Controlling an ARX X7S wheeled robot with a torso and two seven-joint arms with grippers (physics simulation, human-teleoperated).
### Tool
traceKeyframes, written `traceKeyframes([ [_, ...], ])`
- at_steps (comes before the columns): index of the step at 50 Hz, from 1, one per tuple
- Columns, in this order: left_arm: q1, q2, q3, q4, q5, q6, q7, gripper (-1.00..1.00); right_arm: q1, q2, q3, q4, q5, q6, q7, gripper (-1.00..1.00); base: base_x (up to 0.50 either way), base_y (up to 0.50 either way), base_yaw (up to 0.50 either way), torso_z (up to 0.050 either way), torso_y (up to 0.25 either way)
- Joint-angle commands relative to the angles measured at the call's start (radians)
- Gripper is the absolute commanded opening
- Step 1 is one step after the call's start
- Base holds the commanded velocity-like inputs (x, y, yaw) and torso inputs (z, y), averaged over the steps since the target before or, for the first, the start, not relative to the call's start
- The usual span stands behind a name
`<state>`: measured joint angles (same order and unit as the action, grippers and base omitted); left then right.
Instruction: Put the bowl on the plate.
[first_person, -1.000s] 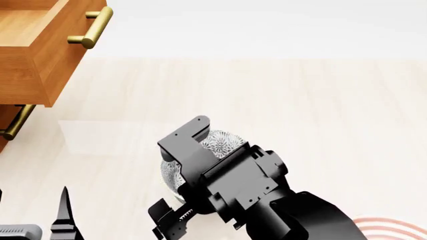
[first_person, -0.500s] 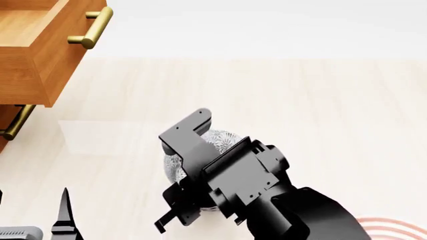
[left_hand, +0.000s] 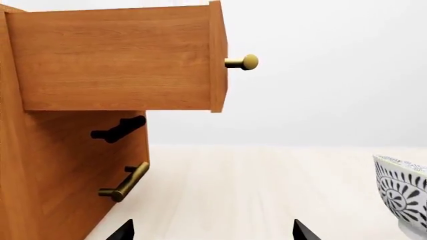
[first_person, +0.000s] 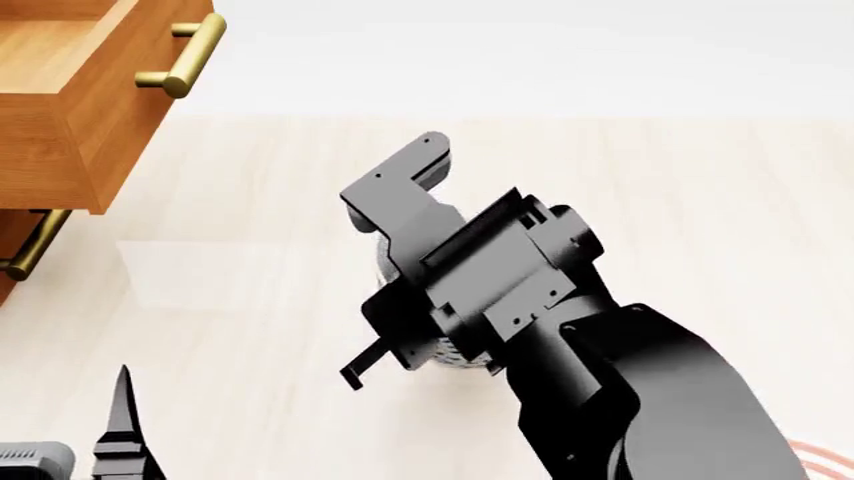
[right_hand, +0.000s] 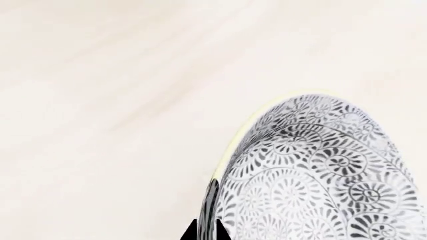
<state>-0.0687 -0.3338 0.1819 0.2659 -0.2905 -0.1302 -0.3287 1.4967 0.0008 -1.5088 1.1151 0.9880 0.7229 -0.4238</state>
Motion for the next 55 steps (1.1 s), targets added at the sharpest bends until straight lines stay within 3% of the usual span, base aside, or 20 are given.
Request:
traceKeyframes([
  [1,-0.019,-0.010,-0.008,0.028,-0.023,-0.044,-0.008,1.00,0.093,0.021,-0.009,-0.028,-0.045,0.055,0.021,-1.00,0.00,0.00,0.00,0.000,0.000],
  [14,-0.008,-0.004,-0.004,-0.015,-0.011,0.018,0.004,1.00,0.175,0.215,-0.001,-0.452,0.041,0.329,0.251,-1.00,0.00,0.00,0.00,0.000,0.000],
  [34,0.016,-0.007,0.008,-0.014,0.007,0.058,0.001,1.00,0.254,0.432,0.095,-0.840,0.228,0.610,0.531,-1.00,0.00,0.00,0.00,0.000,0.000],
  [55,0.027,-0.014,0.017,0.005,0.011,0.064,-0.006,1.00,0.220,0.601,0.226,-1.040,0.456,0.710,0.814,-1.00,0.00,0.00,0.00,0.000,0.001],
])
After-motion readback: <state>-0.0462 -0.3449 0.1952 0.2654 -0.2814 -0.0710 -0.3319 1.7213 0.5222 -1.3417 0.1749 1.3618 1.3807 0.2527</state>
